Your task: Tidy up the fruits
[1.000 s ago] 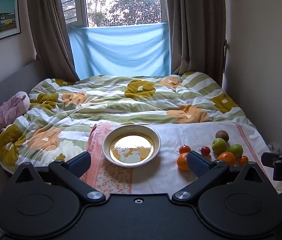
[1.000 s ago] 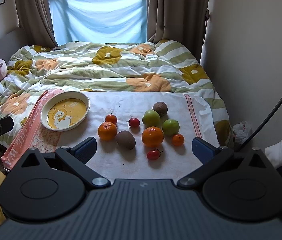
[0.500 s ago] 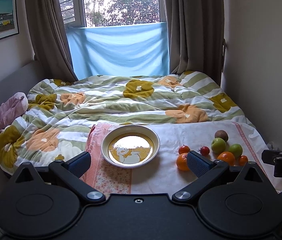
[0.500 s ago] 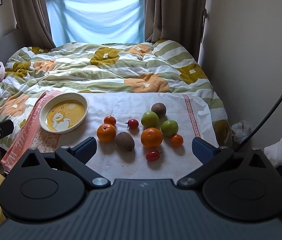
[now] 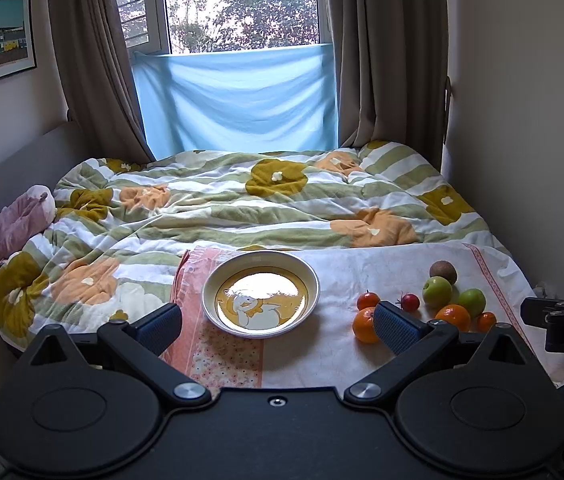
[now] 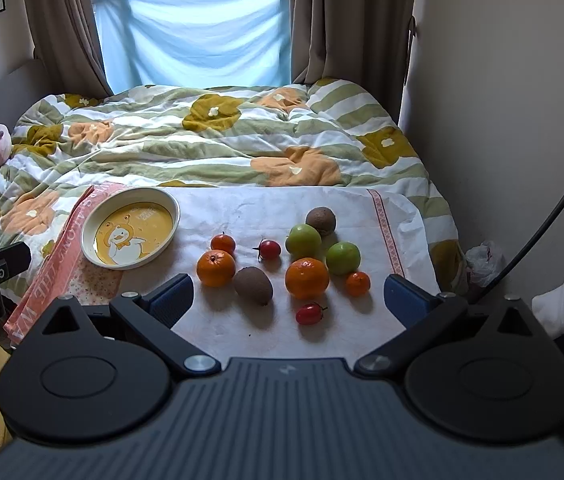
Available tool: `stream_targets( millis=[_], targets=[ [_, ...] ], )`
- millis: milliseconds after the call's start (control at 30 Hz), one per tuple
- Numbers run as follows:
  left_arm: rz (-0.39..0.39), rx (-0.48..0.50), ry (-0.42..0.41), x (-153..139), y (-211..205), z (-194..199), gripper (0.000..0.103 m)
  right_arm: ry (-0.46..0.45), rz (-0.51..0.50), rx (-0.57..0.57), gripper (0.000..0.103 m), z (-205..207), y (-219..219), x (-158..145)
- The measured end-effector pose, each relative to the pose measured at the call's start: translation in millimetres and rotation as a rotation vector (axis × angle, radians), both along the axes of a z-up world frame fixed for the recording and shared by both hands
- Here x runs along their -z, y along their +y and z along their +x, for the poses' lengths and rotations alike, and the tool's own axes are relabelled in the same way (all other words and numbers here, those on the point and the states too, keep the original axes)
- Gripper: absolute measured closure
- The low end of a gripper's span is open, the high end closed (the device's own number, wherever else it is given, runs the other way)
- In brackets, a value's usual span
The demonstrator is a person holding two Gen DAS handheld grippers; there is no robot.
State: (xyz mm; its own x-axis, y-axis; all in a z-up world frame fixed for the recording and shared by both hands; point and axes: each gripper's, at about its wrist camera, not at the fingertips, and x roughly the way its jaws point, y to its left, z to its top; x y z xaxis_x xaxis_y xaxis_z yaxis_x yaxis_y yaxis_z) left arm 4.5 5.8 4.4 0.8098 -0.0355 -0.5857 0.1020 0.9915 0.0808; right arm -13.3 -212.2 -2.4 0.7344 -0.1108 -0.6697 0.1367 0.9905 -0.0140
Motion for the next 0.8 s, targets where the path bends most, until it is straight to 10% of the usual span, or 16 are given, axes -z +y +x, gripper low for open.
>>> stream_targets(
  millis=[800],
  targets=[
    [0.002,0.02,0.003,-0.2,-6.1,7.3,0.0,-0.002,0.005,0.002,0.0,2.7,0.1,-0.5]
  ],
)
